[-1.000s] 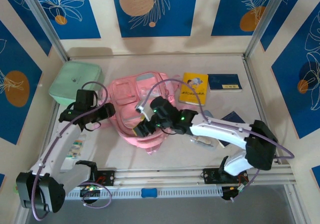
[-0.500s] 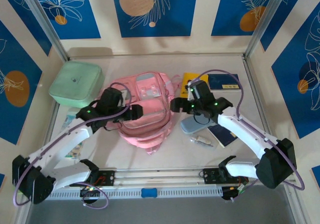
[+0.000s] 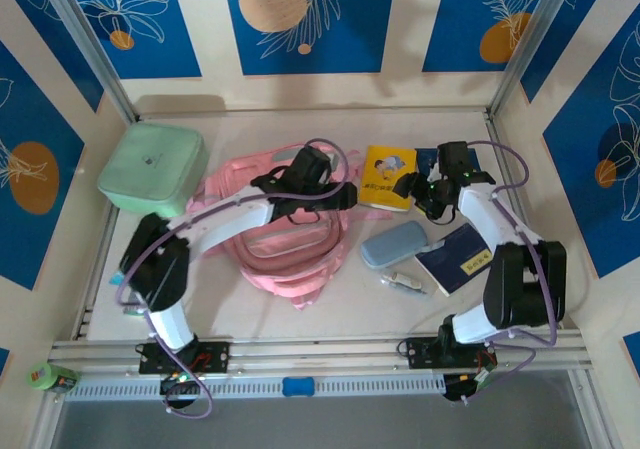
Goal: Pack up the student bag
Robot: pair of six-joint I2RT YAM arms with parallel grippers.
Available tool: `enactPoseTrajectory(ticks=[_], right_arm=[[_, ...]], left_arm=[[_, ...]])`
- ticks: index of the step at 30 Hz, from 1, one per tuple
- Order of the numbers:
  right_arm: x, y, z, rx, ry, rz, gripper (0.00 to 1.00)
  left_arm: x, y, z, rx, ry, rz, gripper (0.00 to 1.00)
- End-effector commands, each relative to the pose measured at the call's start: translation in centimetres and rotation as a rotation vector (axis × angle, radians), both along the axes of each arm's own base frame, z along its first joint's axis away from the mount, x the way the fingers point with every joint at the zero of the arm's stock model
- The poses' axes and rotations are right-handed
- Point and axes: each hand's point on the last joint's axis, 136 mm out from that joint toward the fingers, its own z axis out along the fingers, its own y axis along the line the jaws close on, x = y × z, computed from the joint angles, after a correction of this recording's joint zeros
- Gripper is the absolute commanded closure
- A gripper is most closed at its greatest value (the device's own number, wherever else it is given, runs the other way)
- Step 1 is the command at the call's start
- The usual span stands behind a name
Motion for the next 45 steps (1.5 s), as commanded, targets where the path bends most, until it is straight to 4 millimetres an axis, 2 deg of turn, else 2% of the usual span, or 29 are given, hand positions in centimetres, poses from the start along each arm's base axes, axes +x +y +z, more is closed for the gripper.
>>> enactPoseTrajectory(ticks=[1,6,9,12,16,22,25,30,36,41,45], right_arm=[[2.0,-0.3,0.3,0.055,-0.016,-0.001,0.3],[4.0,-1.2,-1.4,0.081,0.032,-0.025,0.3],[5.1,-1.4,-2.3,0.063,0.051,-0.023,0.3],[5.9,-1.7,-3.1,0.079,0.065,-0.028,0.32],[6.4,-2.1,-4.0,0.056,0.085,-0.036,0.34],[6.8,-2.2,-5.9,0.05,0.127,-0.029,0.34],[6.8,-2.0,-6.9,0.058,0.151,-0.022,0.34],[7.2,-1.5,-7.4,0.073,0.159,-0.004,0.31],[7.8,-0.6,-7.4,0.087,0.15,0.03,0.3],[8.7,1.1,-5.3,0.137,0.086,0.095,0.31],[8.5,1.7,-3.4,0.153,0.048,0.125,0.31]], left_arm=[[2.2,-3.5,0.5,-0.047,-0.023,-0.025,0.34],[5.4,-6.4,-2.4,-0.02,-0.016,-0.005,0.37],[6.9,-7.4,-4.2,0.006,-0.005,0.011,0.38],[8.1,-8.3,-5.8,0.022,0.009,0.02,0.43],[8.9,-8.7,-8.3,0.08,0.049,0.03,0.43],[9.5,-7.5,-11.8,0.154,0.089,0.073,0.43],[9.5,-7.6,-12.8,0.157,0.11,0.061,0.45],[9.2,-7.9,-13.7,0.155,0.138,0.047,0.48],[9.2,-6.1,-15.3,0.236,0.161,0.095,0.52],[8.8,-6.0,-16.4,0.245,0.192,0.091,0.54],[8.7,-5.5,-16.7,0.26,0.197,0.098,0.54]])
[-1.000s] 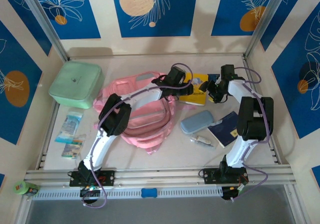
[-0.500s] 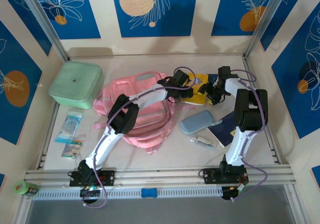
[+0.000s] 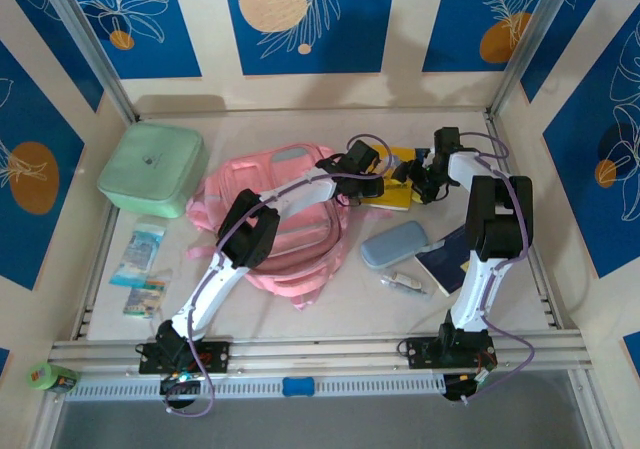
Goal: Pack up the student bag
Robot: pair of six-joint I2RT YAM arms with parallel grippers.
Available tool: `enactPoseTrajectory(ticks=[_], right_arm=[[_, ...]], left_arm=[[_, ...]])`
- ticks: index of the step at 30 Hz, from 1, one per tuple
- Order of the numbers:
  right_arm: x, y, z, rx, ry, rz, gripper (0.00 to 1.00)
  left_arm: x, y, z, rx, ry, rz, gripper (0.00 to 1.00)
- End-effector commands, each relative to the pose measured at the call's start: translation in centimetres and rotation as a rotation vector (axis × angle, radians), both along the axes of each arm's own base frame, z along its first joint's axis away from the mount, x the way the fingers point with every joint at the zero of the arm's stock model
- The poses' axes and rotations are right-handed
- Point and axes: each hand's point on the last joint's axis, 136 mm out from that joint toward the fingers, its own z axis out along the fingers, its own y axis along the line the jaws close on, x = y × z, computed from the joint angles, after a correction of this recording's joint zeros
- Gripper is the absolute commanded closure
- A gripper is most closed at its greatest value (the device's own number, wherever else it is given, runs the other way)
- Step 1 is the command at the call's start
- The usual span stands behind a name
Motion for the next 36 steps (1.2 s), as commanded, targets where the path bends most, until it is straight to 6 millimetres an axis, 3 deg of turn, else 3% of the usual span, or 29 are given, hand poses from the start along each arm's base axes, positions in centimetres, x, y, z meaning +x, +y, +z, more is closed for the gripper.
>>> enactPoseTrajectory(ticks=[1,6,14,20,23,29,32,34,36], right_arm=[[0.3,2.4,4.0,0.09,-0.09,0.082,0.31],[0.0,3.2,6.3,0.13,-0.154,0.13,0.34],[-0.1,3.3,6.0,0.176,-0.146,0.128,0.4],[-0.3,3.3,5.6,0.177,-0.131,0.127,0.53],[-0.2,3.1,5.6,0.168,-0.135,0.121,0.62],[0.0,3.1,5.6,0.182,-0.13,0.118,0.8],[0.2,3.4,6.5,0.211,-0.156,0.118,0.92],[0.6,3.7,7.6,0.234,-0.185,0.117,1.0],[1.0,3.8,8.9,0.243,-0.207,0.115,1.0]], left_arm=[[-1.1,2.9,-4.8,0.125,0.111,0.041,0.54],[-1.1,2.9,-4.6,0.115,0.113,0.038,0.55],[-1.3,2.9,-4.5,0.104,0.114,0.036,0.55],[-1.2,2.8,-4.3,0.093,0.113,0.037,0.55],[-1.2,1.8,-3.1,0.045,0.111,0.019,0.55],[-0.9,1.9,-2.0,0.033,0.092,0.023,0.55],[-0.6,1.4,-0.3,-0.004,0.079,0.01,0.55],[0.0,1.5,2.0,-0.036,0.06,0.009,0.54],[0.4,2.0,4.6,-0.057,0.027,0.012,0.53]])
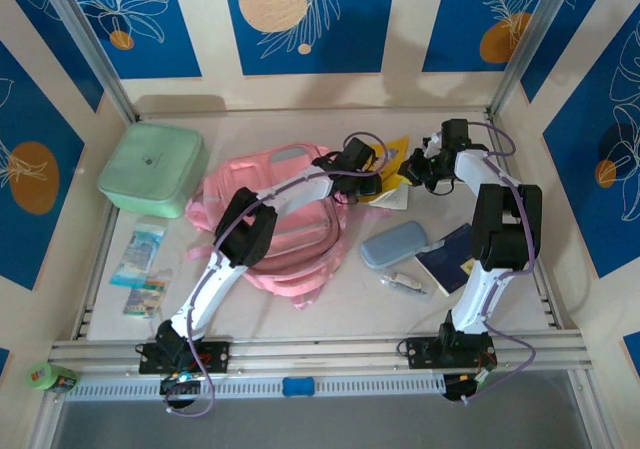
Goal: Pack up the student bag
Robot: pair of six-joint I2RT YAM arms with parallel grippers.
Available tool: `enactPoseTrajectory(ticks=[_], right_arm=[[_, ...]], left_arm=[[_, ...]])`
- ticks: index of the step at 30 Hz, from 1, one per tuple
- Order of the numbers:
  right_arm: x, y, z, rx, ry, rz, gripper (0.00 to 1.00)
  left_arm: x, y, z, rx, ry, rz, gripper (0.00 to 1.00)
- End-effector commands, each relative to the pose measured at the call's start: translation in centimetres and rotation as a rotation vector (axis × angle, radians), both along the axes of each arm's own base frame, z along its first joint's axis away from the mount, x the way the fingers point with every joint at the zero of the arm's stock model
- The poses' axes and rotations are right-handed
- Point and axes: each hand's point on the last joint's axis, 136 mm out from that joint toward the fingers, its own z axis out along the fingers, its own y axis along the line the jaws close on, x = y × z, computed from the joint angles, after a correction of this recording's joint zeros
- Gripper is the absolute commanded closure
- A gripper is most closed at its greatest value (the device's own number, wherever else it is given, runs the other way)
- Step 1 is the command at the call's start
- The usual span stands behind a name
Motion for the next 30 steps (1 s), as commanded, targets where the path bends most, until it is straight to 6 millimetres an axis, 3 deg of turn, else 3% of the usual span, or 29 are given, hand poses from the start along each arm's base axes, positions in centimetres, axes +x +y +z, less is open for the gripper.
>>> enactPoseTrajectory(ticks=[1,7,13,16,20,25,30], right_arm=[[0.9,1.7,4.1,0.091,-0.092,0.043,1.0],[2.1,2.6,9.9,0.117,-0.193,0.059,1.0],[1.1,5.4,16.3,0.12,-0.29,0.135,1.0],[-0.5,7.6,18.6,0.125,-0.323,0.189,1.0],[-3.3,10.8,20.3,0.16,-0.354,0.274,1.0],[-6.5,13.7,21.2,0.209,-0.369,0.349,1.0],[-9.2,16.7,20.8,0.253,-0.368,0.435,1.0]], left_arm=[[0.1,1.8,5.3,-0.034,-0.014,0.002,0.51],[-0.4,6.0,13.1,-0.129,-0.099,0.049,0.42],[-3.6,12.0,17.7,-0.239,-0.165,0.102,0.35],[-5.9,14.8,18.2,-0.301,-0.156,0.123,0.32],[-9.3,17.9,17.9,-0.381,-0.13,0.126,0.27],[-12.7,20.9,16.5,-0.501,-0.087,0.13,0.2],[-13.8,22.8,15.4,-0.627,-0.078,0.198,0.13]])
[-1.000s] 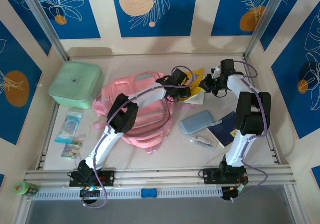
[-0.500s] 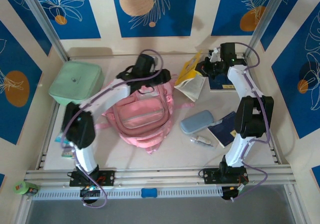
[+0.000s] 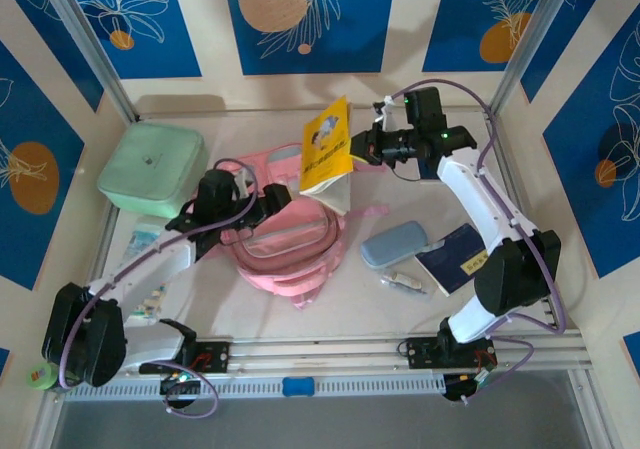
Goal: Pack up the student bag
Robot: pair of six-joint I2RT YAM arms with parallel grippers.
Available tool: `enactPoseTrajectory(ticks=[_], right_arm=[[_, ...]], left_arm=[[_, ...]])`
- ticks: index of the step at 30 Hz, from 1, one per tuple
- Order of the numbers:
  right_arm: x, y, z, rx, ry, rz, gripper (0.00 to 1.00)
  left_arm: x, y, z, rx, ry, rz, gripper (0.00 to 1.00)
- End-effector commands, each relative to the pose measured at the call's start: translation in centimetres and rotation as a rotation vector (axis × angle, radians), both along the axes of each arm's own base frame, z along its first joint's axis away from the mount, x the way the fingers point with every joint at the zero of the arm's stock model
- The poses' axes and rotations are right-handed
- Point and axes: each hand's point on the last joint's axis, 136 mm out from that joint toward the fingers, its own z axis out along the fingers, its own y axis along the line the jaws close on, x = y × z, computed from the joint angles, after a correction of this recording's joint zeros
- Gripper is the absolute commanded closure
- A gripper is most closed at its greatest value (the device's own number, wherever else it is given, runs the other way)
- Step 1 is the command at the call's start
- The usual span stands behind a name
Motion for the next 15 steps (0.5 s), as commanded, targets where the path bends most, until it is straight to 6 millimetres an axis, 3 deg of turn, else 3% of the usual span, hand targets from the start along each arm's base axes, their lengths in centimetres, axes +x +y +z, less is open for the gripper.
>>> enactPoseTrajectory(ticks=[1,10,15], right_arm=[[-1.8,2.2,1.8,0.069,-0.055,0.081,1.0],[-5.0,5.7,0.6,0.166,-0.047,0.212,1.0],[-6.1,6.4,0.9,0.238,-0.056,0.271,1.0]], left_arm=[[-0.1,-0.4,2.5,-0.161,-0.064,0.0,0.12],[0.1,0.0,3.6,-0.291,-0.095,0.052,0.12],[-0.2,0.9,2.3,-0.267,-0.028,0.114,0.13]])
